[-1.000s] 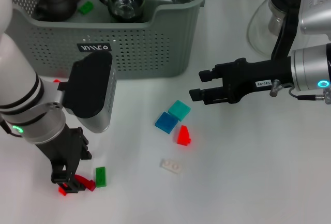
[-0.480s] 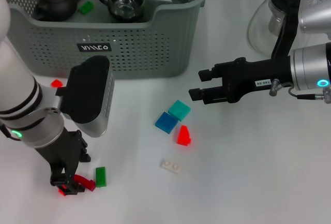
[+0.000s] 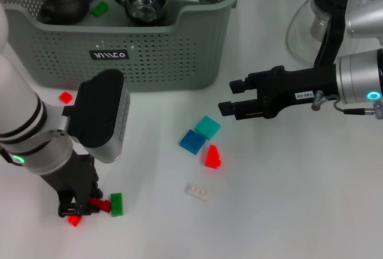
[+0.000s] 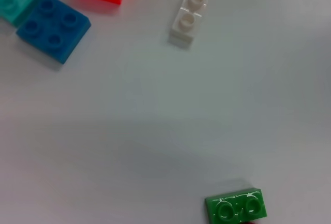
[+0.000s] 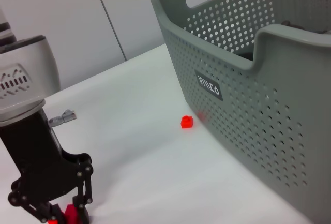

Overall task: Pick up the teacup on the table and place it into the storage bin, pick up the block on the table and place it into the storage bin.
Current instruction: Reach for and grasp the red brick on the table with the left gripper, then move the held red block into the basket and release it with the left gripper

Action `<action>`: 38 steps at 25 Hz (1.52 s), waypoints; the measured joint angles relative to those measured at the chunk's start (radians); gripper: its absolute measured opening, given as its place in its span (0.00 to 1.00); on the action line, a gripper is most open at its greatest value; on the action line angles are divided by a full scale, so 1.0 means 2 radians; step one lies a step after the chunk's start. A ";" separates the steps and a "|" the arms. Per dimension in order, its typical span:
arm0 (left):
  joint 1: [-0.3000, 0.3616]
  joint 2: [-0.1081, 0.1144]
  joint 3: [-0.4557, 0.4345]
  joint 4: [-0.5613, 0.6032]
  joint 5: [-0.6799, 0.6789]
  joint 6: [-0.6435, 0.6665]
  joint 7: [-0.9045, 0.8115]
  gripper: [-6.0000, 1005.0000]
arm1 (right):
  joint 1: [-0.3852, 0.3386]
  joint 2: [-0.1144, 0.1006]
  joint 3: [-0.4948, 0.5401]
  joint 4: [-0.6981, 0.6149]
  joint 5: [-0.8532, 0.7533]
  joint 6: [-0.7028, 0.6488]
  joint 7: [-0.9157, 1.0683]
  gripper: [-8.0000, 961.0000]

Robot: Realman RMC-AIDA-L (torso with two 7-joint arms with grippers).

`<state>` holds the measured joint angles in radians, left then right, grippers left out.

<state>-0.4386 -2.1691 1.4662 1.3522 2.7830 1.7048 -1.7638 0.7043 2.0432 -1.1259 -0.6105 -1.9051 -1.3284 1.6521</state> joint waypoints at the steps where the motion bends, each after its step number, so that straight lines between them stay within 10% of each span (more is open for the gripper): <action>1: 0.001 0.000 0.000 0.000 0.000 -0.001 0.000 0.38 | 0.000 0.000 0.000 0.000 0.000 0.000 0.000 0.71; 13: 0.000 -0.001 -0.028 0.028 -0.004 0.001 0.003 0.13 | -0.004 0.001 0.000 0.000 0.000 -0.003 0.000 0.71; 19: -0.087 0.004 -0.248 0.070 -0.058 0.076 -0.011 0.16 | -0.004 -0.001 0.000 -0.002 -0.001 -0.005 -0.001 0.71; 21: -0.151 0.019 -0.377 0.052 -0.083 0.124 -0.030 0.17 | -0.003 -0.002 0.000 -0.002 -0.001 -0.005 -0.001 0.71; 26: -0.204 0.063 -0.456 0.012 -0.125 0.132 -0.097 0.19 | -0.001 -0.004 -0.002 -0.001 -0.001 -0.006 0.000 0.71; 31: -0.245 0.132 -0.443 -0.088 -0.158 0.035 -0.170 0.22 | 0.000 -0.006 -0.001 -0.001 -0.001 -0.009 -0.001 0.71; 38: -0.280 0.165 -0.359 -0.224 -0.116 -0.149 -0.219 0.26 | 0.001 -0.006 -0.001 -0.001 -0.001 -0.008 -0.002 0.71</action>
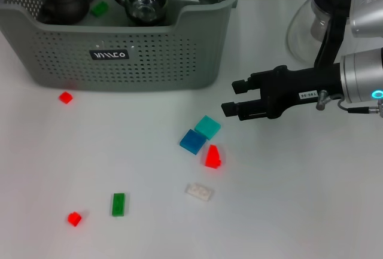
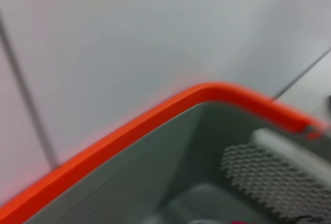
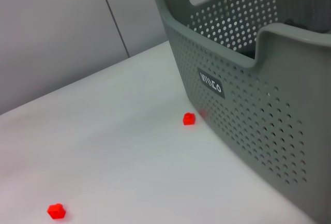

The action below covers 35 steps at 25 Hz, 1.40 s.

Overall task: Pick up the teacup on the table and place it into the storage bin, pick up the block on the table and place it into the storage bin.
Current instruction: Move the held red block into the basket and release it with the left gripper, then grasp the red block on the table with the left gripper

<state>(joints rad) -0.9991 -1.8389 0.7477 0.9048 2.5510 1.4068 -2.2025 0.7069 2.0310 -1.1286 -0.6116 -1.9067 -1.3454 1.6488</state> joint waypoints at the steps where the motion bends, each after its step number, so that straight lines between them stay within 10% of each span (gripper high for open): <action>1: -0.002 -0.001 0.009 -0.006 0.009 -0.017 -0.007 0.26 | 0.000 0.000 0.000 0.000 0.000 0.000 0.001 0.71; 10: -0.001 -0.007 0.019 0.001 0.039 -0.048 -0.022 0.33 | 0.002 0.000 -0.002 -0.002 0.000 -0.001 0.001 0.71; 17: 0.020 -0.007 -0.006 0.117 -0.008 0.204 0.040 0.48 | 0.002 0.000 0.000 -0.003 0.000 -0.001 0.002 0.71; 21: 0.072 -0.034 -0.004 0.227 -0.052 0.332 0.088 0.64 | 0.000 -0.002 0.003 -0.001 0.000 0.001 0.000 0.71; 28: 0.177 -0.072 0.122 0.362 -0.074 0.336 0.091 0.92 | -0.002 -0.005 0.013 0.000 0.000 -0.001 0.002 0.72; 35: 0.222 -0.110 0.193 0.374 0.002 0.324 0.131 0.88 | 0.002 -0.005 0.015 0.000 0.000 0.002 0.002 0.72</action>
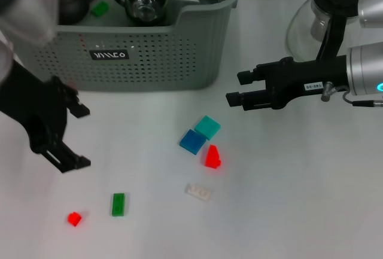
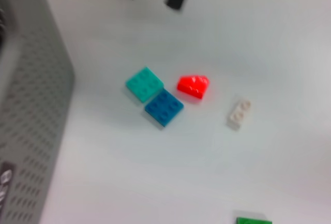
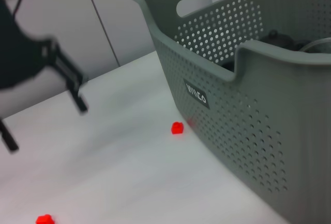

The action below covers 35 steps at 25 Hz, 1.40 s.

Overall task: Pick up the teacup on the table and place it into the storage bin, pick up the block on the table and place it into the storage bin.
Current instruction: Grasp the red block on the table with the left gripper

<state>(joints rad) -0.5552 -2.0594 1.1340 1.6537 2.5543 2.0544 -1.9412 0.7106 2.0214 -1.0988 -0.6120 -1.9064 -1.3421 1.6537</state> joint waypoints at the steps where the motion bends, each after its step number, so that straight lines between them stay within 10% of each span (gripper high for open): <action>1: 0.003 -0.008 0.003 0.002 0.013 -0.003 0.011 0.88 | 0.000 0.001 0.000 0.000 0.000 0.001 0.000 0.72; 6: 0.009 -0.045 0.009 0.005 0.089 -0.019 0.080 0.85 | 0.001 0.003 0.000 0.000 0.001 0.005 0.001 0.72; 35: 0.047 -0.049 0.136 -0.089 0.150 -0.081 0.226 0.84 | -0.005 0.020 0.045 0.016 0.005 0.032 0.003 0.72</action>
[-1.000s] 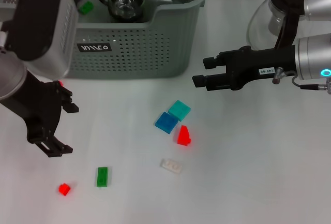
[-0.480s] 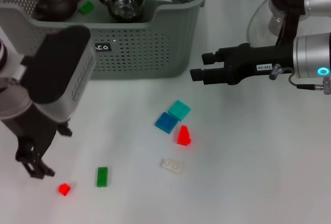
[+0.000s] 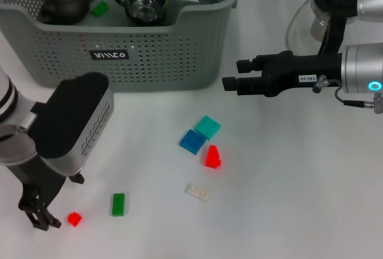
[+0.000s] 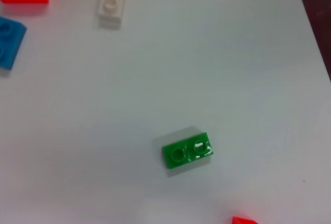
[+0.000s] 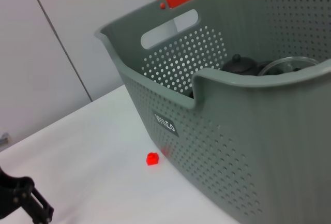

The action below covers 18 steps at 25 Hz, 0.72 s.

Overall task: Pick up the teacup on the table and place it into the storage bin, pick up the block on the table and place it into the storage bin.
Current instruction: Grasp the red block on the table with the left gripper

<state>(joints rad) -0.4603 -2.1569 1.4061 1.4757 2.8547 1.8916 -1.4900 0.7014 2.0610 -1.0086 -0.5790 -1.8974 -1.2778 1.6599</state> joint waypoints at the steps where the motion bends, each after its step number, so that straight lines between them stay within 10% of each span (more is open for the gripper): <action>1: 0.002 -0.001 -0.001 0.000 0.000 -0.001 0.003 0.84 | -0.001 0.000 0.001 0.000 0.000 0.000 0.000 0.72; 18: 0.036 -0.008 0.001 -0.004 -0.017 -0.033 0.045 0.84 | -0.008 0.001 0.013 0.004 0.000 0.002 0.001 0.72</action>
<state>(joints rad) -0.3888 -2.1736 1.4090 1.4674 2.8208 1.8247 -1.3995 0.6846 2.0636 -0.9834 -0.5706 -1.8976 -1.2746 1.6612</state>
